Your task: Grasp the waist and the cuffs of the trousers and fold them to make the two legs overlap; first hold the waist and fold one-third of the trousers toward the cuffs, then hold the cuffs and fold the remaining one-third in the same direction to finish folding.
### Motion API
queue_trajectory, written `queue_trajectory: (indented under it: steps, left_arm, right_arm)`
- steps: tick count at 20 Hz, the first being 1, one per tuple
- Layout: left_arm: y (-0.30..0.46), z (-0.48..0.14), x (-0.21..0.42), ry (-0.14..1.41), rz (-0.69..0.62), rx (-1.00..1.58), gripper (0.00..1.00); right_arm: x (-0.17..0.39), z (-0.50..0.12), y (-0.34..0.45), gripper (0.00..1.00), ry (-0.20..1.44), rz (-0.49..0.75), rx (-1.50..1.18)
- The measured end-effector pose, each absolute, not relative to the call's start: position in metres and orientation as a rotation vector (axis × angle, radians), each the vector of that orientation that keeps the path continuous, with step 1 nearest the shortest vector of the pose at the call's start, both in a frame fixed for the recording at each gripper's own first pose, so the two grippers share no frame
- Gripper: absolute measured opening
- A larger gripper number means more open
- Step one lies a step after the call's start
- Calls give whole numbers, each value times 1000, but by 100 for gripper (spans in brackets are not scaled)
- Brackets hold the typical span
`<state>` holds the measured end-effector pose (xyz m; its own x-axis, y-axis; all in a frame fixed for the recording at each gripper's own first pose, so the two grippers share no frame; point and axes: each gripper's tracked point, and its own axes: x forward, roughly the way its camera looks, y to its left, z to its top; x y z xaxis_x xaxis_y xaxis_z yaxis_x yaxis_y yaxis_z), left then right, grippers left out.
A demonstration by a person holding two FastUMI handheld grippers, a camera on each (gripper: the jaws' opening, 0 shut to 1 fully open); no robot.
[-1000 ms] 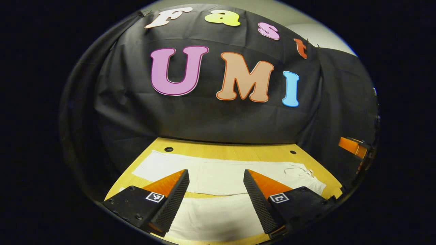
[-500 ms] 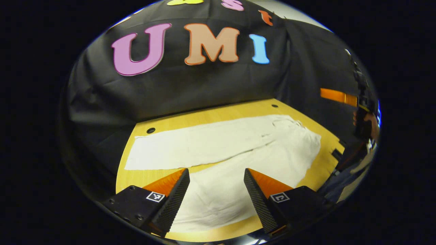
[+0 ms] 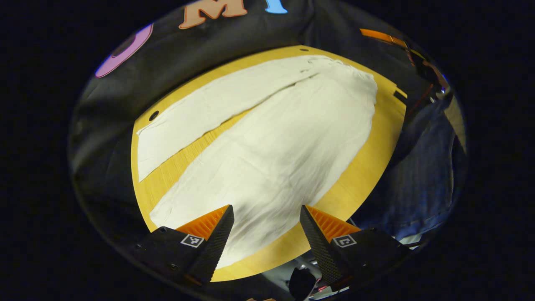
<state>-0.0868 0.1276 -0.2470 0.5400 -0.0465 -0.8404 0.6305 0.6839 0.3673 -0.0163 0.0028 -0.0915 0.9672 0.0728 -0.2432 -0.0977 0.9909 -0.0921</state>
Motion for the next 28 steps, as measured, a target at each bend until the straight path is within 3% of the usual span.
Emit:
queue_trajectory:
  steps: [2,3,8,10,11,12,16,24,28]
  left_arm:
    - [149,-259,-96,985,-484,820,98]
    - [156,-263,-100,1013,-510,859,94]
    - [177,-274,-110,1095,-576,956,96]
    - [181,-275,-109,1114,-590,972,95]
    - [182,-275,-109,1120,-595,984,93]
    - [183,-277,-109,1129,-606,989,93]
    - [180,-279,-114,1165,-637,966,89]
    - [185,-277,-108,1244,-658,1004,70]
    - [186,-276,-102,1262,-625,984,45]
  right_arm:
    - [-19,-96,2,91,260,79,-110]
    - [-19,-98,1,91,264,73,-113]
    - [-18,-103,-4,91,285,47,-130]
    - [-17,-104,-5,96,290,38,-141]
    - [-16,-105,-6,91,293,33,-146]
    - [-17,-106,-7,95,297,29,-150]
    - [-15,-110,-10,97,310,21,-160]
    - [-15,-138,-3,94,385,75,-217]
    - [-17,-164,6,96,444,168,-271]
